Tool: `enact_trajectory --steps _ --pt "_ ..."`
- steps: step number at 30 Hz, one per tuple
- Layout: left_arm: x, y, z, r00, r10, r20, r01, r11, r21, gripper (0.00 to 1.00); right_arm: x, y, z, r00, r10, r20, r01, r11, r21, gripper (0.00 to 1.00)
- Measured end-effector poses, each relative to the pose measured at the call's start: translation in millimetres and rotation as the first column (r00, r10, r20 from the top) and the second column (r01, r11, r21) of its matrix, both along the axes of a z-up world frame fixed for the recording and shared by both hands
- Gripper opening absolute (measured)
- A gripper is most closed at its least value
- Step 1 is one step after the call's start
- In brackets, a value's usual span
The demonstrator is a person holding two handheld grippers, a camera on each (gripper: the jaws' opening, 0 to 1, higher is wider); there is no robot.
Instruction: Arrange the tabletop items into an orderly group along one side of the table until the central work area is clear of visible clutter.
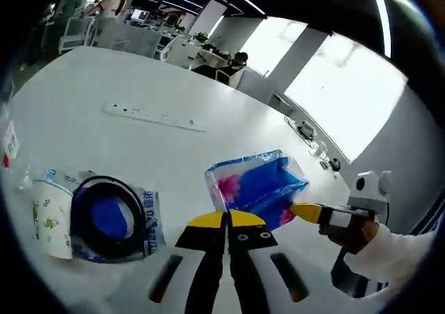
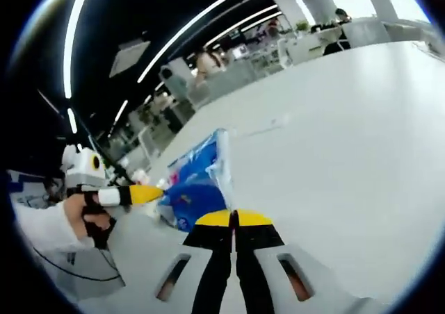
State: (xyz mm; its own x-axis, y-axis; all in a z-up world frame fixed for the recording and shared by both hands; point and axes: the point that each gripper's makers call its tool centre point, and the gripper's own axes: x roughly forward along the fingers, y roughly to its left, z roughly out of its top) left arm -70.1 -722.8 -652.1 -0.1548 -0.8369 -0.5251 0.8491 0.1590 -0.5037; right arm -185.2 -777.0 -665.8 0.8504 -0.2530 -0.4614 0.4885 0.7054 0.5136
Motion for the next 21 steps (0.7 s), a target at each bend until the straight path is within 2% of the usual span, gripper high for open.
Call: enact_trajectory --steps 4,10,17,21 --pt "-3.8 -24.2 -3.9 0.997 -0.064 0.051 0.062 0.998 0.025 0.0 -5.4 -20.3 -5.7 0.999 -0.046 -0.012 0.046 0.999 0.0 0.0" --pt "-2.7 -52.3 -19.9 0.99 -0.109 0.091 0.101 0.991 0.09 0.0 -4.0 -41.7 -16.7 0.997 -0.064 -0.048 0.064 0.998 -0.004 0.0" --pt "-4.1 -72.2 -34.9 0.984 -0.148 0.102 0.133 0.981 0.144 0.0 -5.8 -61.8 -31.8 0.994 -0.065 -0.093 0.065 0.998 -0.005 0.0" --pt "-5.6 -77.8 -46.4 0.988 -0.138 0.073 0.123 0.976 0.179 0.0 -8.6 -60.2 -37.5 0.99 -0.061 -0.123 0.062 0.998 0.002 0.0"
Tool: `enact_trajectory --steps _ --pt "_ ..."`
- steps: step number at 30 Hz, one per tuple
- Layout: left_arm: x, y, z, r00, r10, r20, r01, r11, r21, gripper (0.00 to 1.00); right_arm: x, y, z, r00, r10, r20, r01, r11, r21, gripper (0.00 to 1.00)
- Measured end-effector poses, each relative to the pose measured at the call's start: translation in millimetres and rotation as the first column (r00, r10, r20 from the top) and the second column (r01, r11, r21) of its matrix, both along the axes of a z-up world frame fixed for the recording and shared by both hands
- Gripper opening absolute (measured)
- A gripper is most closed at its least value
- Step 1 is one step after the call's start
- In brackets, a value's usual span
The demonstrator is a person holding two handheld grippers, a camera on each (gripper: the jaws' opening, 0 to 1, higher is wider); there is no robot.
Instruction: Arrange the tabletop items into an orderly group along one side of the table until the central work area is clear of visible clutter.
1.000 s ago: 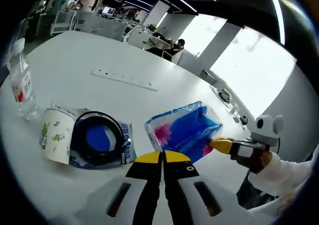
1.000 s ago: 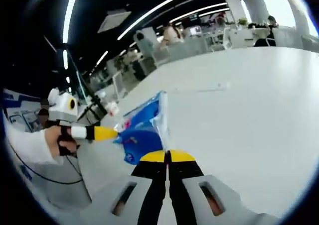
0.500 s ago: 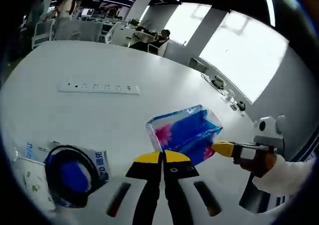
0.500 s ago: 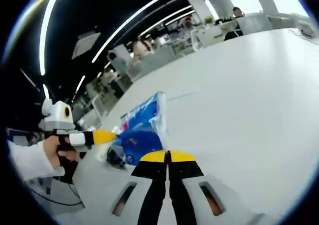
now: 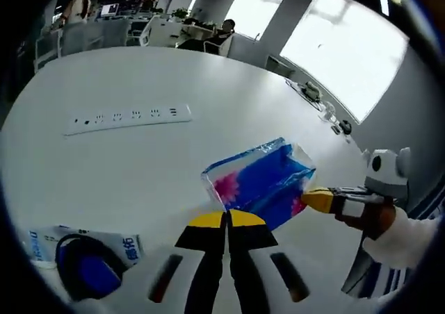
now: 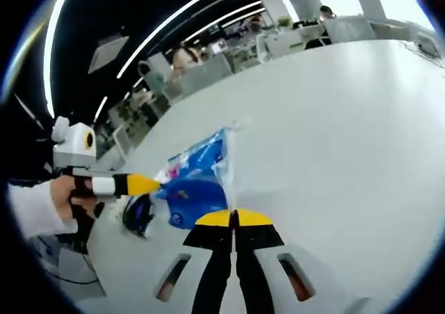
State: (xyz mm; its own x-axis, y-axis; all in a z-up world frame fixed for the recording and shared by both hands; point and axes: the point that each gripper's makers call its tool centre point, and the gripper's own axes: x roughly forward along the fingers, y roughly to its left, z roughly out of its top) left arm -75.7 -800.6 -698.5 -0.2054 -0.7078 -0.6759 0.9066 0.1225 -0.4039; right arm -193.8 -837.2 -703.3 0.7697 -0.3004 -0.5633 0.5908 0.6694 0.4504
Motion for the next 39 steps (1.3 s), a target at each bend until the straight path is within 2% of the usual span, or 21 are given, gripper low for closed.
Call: enact_trajectory --steps 6,15,29,39 --pt "-3.4 -5.3 -21.6 1.0 -0.022 0.004 0.021 0.997 0.076 0.0 -2.1 1.0 -18.4 0.999 -0.003 -0.045 0.005 0.999 0.033 0.0" --pt "-2.6 -7.3 -44.1 0.999 -0.036 0.015 0.034 0.99 0.136 0.0 0.3 -3.8 -42.6 0.994 0.011 -0.106 -0.004 0.998 0.059 0.0" --pt "-4.2 -8.9 -51.9 1.0 -0.021 0.005 0.02 0.988 0.154 0.0 -3.5 -8.7 -63.9 0.987 0.02 -0.162 -0.009 0.997 0.07 0.0" --pt "-2.8 -14.3 -52.1 1.0 0.007 -0.009 -0.006 0.99 0.141 0.0 -4.5 -15.2 -71.1 0.985 0.021 -0.173 -0.011 0.998 0.061 0.0"
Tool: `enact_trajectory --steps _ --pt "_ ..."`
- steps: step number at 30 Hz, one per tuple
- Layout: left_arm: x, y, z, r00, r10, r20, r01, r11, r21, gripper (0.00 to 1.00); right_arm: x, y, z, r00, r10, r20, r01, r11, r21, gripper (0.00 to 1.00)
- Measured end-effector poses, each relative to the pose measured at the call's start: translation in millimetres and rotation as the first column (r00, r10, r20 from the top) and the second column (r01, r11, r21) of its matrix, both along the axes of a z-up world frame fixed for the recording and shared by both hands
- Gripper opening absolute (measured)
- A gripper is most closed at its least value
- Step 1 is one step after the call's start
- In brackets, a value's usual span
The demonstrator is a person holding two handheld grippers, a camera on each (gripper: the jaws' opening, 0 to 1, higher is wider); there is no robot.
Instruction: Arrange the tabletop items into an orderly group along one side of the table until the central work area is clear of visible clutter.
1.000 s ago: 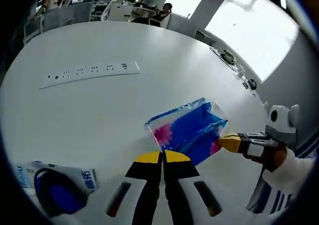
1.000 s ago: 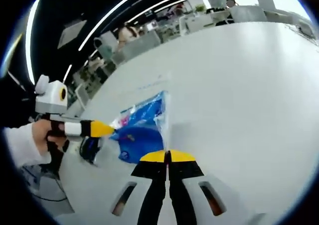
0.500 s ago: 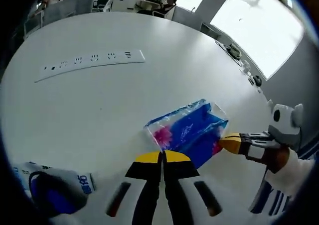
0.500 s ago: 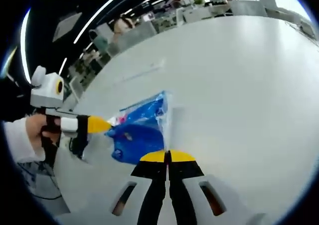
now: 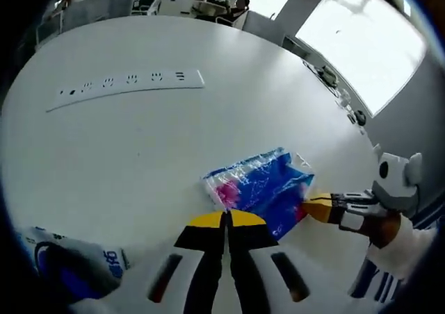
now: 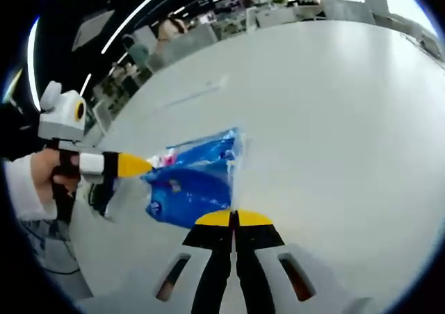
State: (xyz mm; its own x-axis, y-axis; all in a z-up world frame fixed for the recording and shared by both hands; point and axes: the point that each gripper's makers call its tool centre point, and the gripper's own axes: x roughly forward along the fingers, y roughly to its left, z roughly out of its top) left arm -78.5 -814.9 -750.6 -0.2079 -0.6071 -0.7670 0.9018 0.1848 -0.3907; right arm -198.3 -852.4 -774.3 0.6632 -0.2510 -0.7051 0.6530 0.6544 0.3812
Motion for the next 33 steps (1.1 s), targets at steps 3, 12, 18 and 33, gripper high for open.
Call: enact_trajectory --steps 3,12,18,33 --pt "-0.2 -0.5 0.3 1.0 0.002 0.008 -0.002 1.0 -0.005 0.0 0.4 -0.3 -0.2 1.0 0.0 0.001 0.0 1.0 -0.003 0.0" --pt "0.4 -1.9 2.2 1.0 0.009 0.0 -0.009 1.0 -0.012 0.02 1.4 -0.7 -0.3 0.999 0.034 -0.016 -0.034 0.998 -0.045 0.0" --pt "-3.1 -7.8 12.9 1.0 0.019 0.004 -0.018 0.997 -0.069 0.17 8.8 2.3 1.1 0.997 0.082 -0.009 -0.082 0.993 -0.083 0.05" --pt "-16.1 6.6 35.5 1.0 -0.017 -0.017 0.015 0.995 -0.102 0.32 18.3 11.6 13.6 0.987 0.16 0.018 -0.156 0.979 -0.13 0.32"
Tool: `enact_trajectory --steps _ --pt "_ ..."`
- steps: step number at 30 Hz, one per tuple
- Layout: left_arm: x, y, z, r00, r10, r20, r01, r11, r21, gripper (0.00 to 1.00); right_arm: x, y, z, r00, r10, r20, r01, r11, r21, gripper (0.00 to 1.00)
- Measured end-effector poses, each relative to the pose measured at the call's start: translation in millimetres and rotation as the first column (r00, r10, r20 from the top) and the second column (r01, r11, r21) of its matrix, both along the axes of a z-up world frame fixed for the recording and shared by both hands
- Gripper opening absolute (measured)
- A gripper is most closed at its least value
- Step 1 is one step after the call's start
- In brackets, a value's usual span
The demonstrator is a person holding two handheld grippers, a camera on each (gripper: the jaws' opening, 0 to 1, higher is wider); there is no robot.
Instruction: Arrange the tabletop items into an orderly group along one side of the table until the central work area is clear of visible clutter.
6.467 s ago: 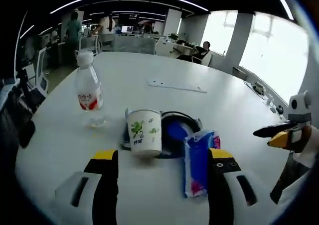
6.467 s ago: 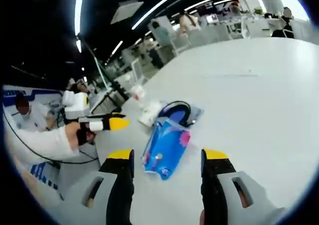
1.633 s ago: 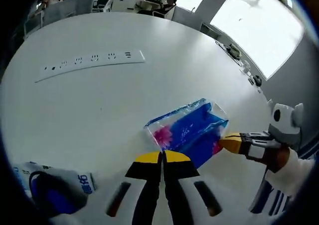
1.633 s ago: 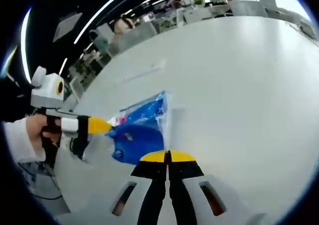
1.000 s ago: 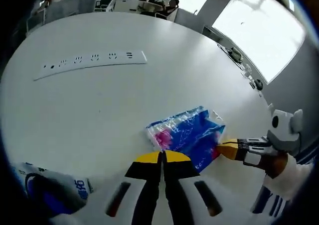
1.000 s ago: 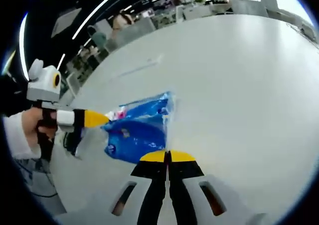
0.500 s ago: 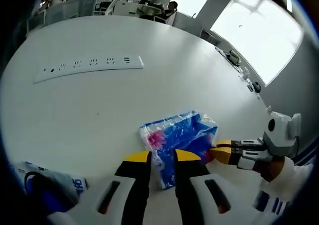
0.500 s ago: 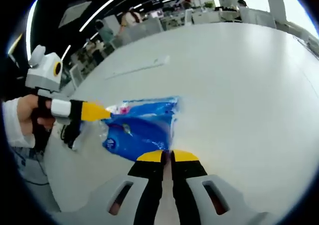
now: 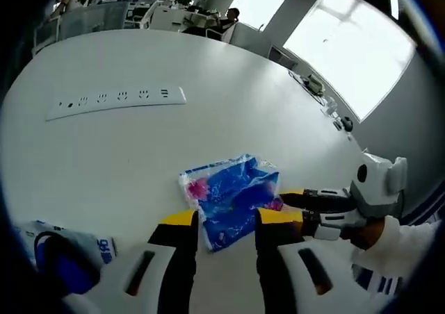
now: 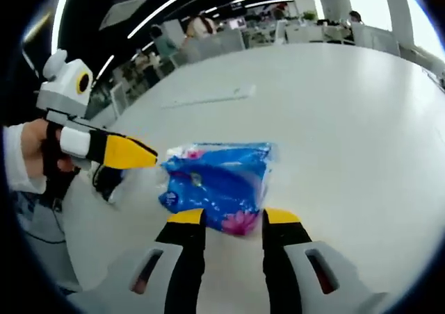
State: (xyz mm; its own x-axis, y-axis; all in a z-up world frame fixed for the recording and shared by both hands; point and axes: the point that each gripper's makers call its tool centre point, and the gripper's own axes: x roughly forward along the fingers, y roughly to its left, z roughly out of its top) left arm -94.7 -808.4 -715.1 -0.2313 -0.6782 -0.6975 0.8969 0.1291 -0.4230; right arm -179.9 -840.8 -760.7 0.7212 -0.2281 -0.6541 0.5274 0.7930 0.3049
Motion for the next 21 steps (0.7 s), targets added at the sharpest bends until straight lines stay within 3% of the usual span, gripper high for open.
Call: enact_trajectory --steps 4,10,21 --pt "0.3 4.9 9.1 1.0 -0.007 0.025 0.008 0.999 -0.034 0.38 -3.2 4.8 4.2 1.0 -0.004 0.011 0.004 1.0 -0.005 0.36" --pt "10.9 18.6 15.0 0.995 -0.021 0.1 0.028 0.997 -0.068 0.65 -4.2 12.0 18.4 0.999 -0.002 0.051 0.003 1.0 -0.015 0.41" --pt "26.1 52.7 36.0 0.993 0.004 0.118 0.012 0.991 -0.134 0.76 -1.4 31.5 49.4 0.992 0.019 0.128 -0.012 0.998 -0.054 0.46"
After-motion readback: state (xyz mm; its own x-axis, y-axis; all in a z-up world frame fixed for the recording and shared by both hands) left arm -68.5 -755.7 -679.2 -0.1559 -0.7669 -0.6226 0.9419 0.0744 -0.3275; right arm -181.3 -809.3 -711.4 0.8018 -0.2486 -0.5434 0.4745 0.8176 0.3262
